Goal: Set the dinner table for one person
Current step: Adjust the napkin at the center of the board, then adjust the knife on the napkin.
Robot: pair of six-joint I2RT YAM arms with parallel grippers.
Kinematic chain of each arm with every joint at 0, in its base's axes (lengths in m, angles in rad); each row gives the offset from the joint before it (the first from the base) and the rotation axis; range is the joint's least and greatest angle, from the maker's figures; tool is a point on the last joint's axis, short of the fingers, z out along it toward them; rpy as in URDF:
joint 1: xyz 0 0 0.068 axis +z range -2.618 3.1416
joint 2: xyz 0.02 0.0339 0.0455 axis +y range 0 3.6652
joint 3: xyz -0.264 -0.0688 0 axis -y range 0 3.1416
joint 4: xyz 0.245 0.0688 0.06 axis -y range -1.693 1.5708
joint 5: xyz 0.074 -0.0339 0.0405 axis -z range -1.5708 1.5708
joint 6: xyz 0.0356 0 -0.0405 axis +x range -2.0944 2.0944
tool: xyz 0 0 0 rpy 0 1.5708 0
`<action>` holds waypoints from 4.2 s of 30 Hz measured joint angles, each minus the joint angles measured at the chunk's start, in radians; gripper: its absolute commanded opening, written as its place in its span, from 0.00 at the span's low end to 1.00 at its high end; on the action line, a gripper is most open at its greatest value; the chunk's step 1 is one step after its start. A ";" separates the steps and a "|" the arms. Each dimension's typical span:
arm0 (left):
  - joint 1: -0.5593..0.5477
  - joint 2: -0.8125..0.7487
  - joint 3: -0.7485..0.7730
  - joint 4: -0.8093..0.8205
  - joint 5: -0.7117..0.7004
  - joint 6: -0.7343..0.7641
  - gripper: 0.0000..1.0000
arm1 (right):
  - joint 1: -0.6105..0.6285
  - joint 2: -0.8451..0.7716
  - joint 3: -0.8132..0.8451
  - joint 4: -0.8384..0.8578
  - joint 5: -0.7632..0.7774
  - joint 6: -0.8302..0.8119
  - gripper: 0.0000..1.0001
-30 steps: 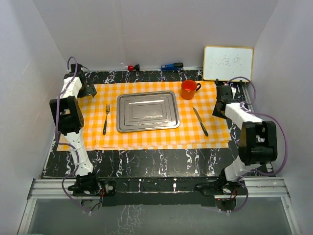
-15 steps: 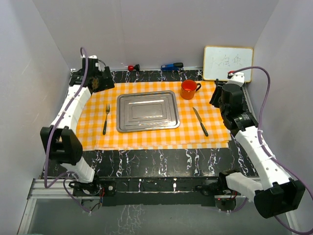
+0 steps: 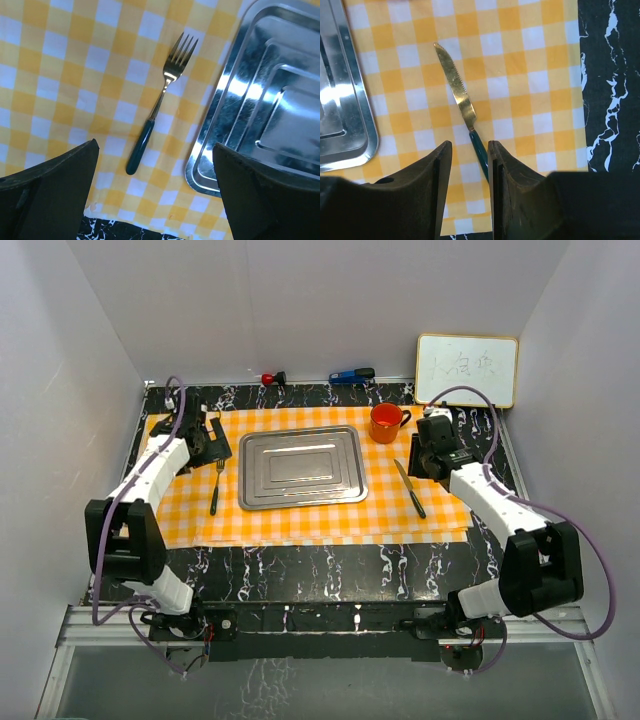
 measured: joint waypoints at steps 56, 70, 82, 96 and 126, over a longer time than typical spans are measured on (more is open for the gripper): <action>-0.097 0.021 -0.344 0.181 -0.170 -0.218 0.78 | 0.000 0.148 -0.136 0.027 -0.024 0.052 0.31; -0.097 0.049 -0.360 0.218 -0.147 -0.219 0.76 | 0.000 0.193 -0.156 0.064 -0.032 0.056 0.12; -0.097 0.050 -0.360 0.237 -0.126 -0.211 0.76 | 0.000 0.164 -0.156 0.071 -0.043 0.060 0.05; -0.097 0.082 -0.360 0.257 -0.094 -0.211 0.76 | 0.020 0.152 -0.120 0.108 -0.156 0.084 0.04; -0.097 0.082 -0.360 0.272 -0.080 -0.206 0.77 | 0.085 0.272 -0.087 0.164 -0.183 0.144 0.23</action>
